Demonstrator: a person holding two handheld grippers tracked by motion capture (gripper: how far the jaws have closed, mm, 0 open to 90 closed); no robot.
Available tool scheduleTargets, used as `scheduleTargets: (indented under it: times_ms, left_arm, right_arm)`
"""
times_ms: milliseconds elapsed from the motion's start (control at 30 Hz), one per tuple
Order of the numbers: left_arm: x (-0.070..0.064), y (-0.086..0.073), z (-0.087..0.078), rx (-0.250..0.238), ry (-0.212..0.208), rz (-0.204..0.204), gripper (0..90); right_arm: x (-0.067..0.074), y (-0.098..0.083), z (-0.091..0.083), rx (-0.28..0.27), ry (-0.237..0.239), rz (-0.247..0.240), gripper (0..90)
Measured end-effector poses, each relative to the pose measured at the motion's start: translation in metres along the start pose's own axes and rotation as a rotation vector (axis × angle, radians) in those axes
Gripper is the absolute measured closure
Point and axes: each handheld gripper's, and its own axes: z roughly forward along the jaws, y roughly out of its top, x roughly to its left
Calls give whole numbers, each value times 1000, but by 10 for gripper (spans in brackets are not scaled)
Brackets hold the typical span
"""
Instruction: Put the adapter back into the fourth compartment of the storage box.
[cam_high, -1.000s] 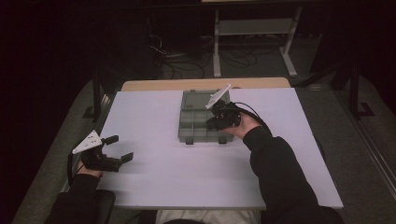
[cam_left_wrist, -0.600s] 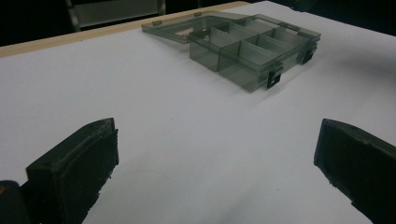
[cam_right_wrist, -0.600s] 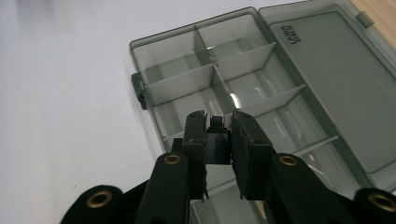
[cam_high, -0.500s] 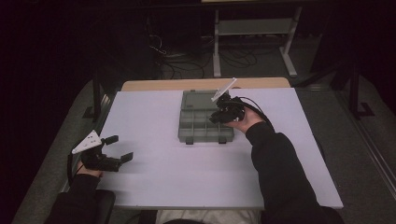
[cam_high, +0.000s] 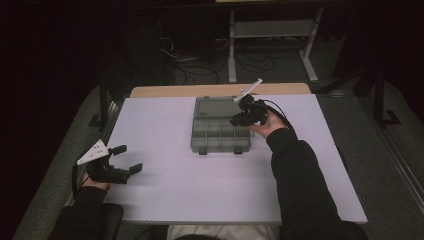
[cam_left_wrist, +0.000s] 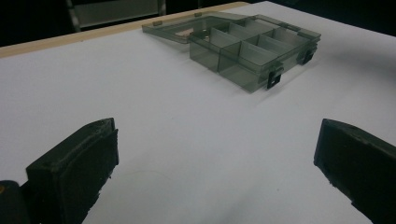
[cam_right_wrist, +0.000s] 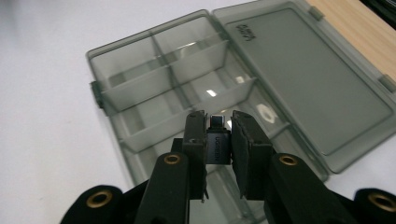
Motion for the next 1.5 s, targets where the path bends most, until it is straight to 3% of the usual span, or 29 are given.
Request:
scheduleTargets:
  times_ms: [333,533,1100,1233,1500]
  left_arm:
    - [0,0,0,0,-2,0,0]
    - [0,0,0,1,-3,1,0]
    - [0,0,0,0,-5,1,0]
    - [0,0,0,1,-6,3,0]
    - [0,0,0,1,-7,2,0]
  right_arm:
    - [-18,-9,5,17,-38,61,746]
    - [-29,-16,16,56,-50,100,746]
    - [-34,-20,32,106,-59,99,745]
    - [-33,-21,37,132,-59,80,745]
    - [-34,-22,40,134,-52,89,758]
